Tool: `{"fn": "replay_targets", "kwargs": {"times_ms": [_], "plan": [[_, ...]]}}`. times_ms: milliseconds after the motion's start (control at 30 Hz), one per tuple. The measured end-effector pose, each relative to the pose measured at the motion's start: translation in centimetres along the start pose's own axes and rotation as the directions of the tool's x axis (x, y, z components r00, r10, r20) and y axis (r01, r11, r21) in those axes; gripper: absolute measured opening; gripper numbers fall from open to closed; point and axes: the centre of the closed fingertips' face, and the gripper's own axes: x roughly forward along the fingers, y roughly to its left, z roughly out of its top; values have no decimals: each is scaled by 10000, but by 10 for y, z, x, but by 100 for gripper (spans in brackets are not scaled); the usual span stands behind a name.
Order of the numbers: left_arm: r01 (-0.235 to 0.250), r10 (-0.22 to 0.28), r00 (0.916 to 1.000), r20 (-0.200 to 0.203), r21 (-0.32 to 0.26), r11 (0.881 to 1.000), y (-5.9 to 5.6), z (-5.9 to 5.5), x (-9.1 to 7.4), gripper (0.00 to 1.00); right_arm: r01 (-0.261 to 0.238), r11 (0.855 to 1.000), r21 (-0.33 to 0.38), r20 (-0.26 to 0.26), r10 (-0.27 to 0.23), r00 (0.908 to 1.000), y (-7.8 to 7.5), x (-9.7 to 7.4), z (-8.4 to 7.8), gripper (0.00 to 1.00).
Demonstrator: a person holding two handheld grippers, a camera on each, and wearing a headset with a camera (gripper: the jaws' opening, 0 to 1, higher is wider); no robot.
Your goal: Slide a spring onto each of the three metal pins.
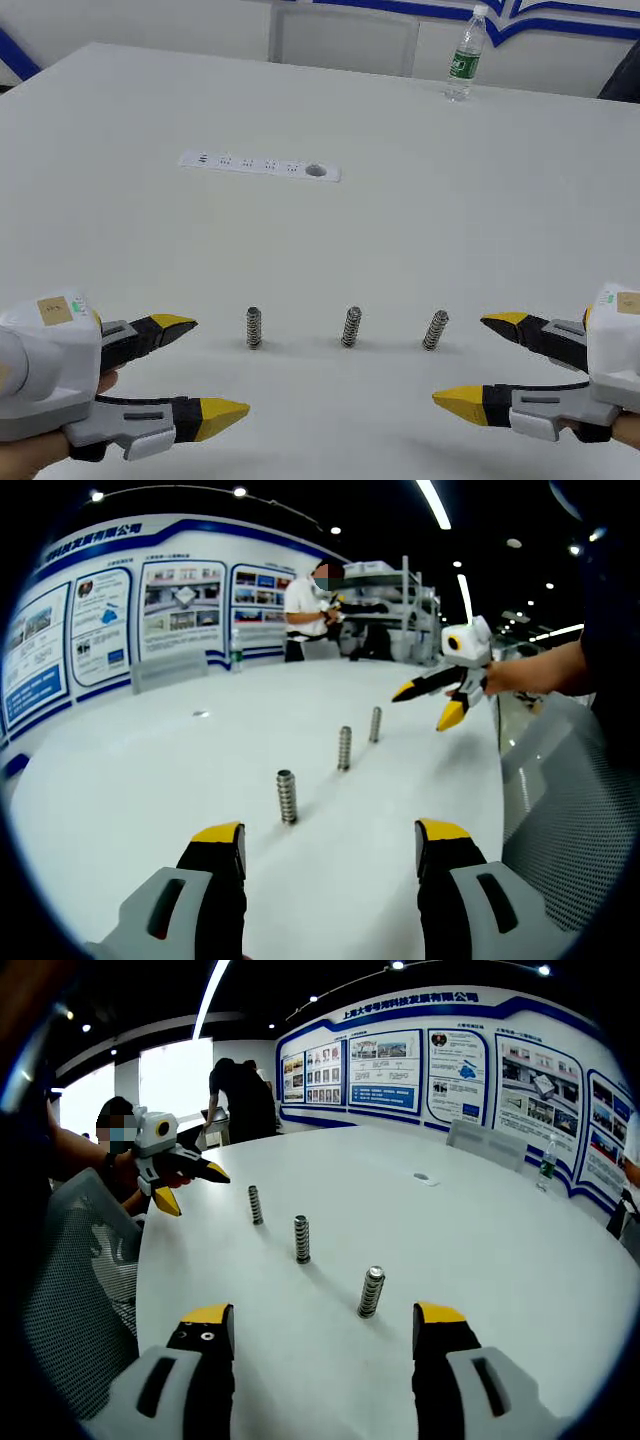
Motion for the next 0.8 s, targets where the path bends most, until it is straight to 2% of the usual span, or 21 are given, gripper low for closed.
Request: {"fn": "replay_targets", "kwargs": {"times_ms": [333, 800], "plan": [[-84, 84, 10000, 7, -65, 9999, 0, -2, -3, 72, 129, 9998, 177, 133, -132, 9998, 2, -3, -5, 76], [-176, 177, 9998, 19, -174, 9997, -1, -4, -5, 73, 159, 9998, 142, 206, -162, 9997, 1, -4, -4, 78]]}}
